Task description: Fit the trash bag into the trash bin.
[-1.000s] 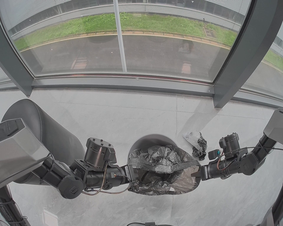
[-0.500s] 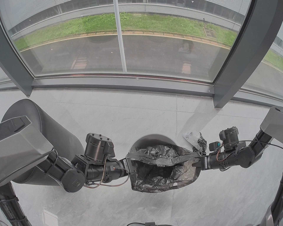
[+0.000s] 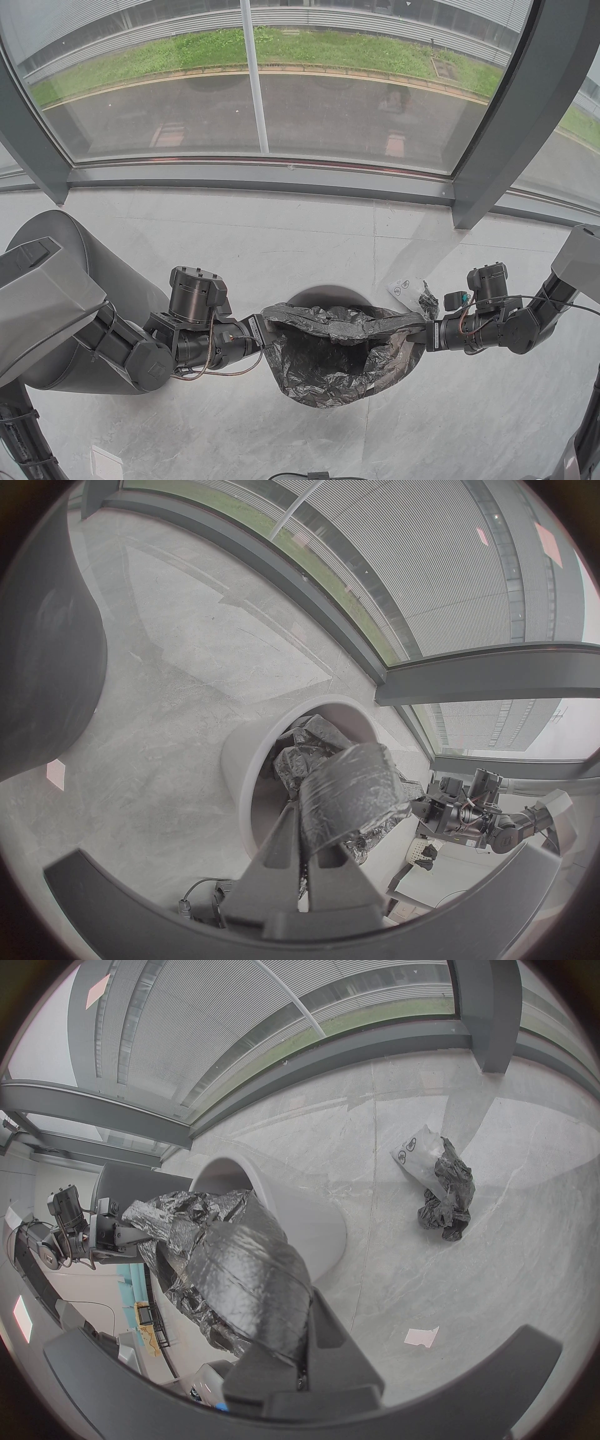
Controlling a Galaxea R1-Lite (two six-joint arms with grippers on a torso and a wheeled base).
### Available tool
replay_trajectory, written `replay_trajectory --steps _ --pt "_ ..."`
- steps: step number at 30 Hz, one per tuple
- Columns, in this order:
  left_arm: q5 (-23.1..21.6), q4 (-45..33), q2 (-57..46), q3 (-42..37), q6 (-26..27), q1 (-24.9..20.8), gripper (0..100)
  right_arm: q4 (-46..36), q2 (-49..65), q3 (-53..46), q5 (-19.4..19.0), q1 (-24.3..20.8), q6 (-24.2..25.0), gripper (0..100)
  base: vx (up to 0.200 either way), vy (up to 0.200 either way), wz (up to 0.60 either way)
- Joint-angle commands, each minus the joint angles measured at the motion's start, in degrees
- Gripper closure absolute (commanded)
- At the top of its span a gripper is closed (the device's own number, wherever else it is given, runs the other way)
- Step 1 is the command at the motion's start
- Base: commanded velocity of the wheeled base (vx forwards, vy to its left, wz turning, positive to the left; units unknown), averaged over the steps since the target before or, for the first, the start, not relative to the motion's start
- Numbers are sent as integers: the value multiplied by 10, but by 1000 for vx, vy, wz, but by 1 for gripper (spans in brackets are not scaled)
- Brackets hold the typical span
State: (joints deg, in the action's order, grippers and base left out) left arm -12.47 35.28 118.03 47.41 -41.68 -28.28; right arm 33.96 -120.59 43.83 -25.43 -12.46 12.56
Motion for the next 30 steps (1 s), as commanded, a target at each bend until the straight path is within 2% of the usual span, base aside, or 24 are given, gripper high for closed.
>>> replay_trajectory --steps 1,2,7,15,17,20,23,25,26,27,29,30 --pt "0 1 4 1 0 2 100 10 -3 -11 -1 -2 0 100 0 0 0" --pt "0 1 4 1 0 2 100 14 -3 -11 -1 -2 0 0 0 0 0" --pt "0 1 5 0 -1 2 100 24 11 -19 -1 -3 1 0 0 0 0" --pt "0 6 4 -2 -1 2 100 31 97 -16 1 -4 7 0 0 0 0" --pt "0 6 4 -2 -1 2 100 29 126 -20 1 -21 5 0 0 0 0" --pt "0 7 3 -2 -1 2 100 19 164 -21 13 -80 4 0 0 0 0" --pt "0 7 1 -2 -1 2 100 -21 168 -8 70 -143 -3 0 0 0 0" --pt "1 6 1 -3 -1 2 100 -30 148 4 152 -192 -11 0 0 0 0" --pt "1 7 1 -3 -1 2 100 -29 135 5 180 -204 -17 0 0 0 0" --pt "0 6 1 -3 -1 2 100 -26 105 11 247 -228 -35 0 0 0 0" --pt "1 6 0 -4 0 1 100 -10 75 20 327 -255 -78 0 0 0 0" --pt "1 7 0 -4 0 0 100 3 60 21 354 -266 -100 0 0 0 0"
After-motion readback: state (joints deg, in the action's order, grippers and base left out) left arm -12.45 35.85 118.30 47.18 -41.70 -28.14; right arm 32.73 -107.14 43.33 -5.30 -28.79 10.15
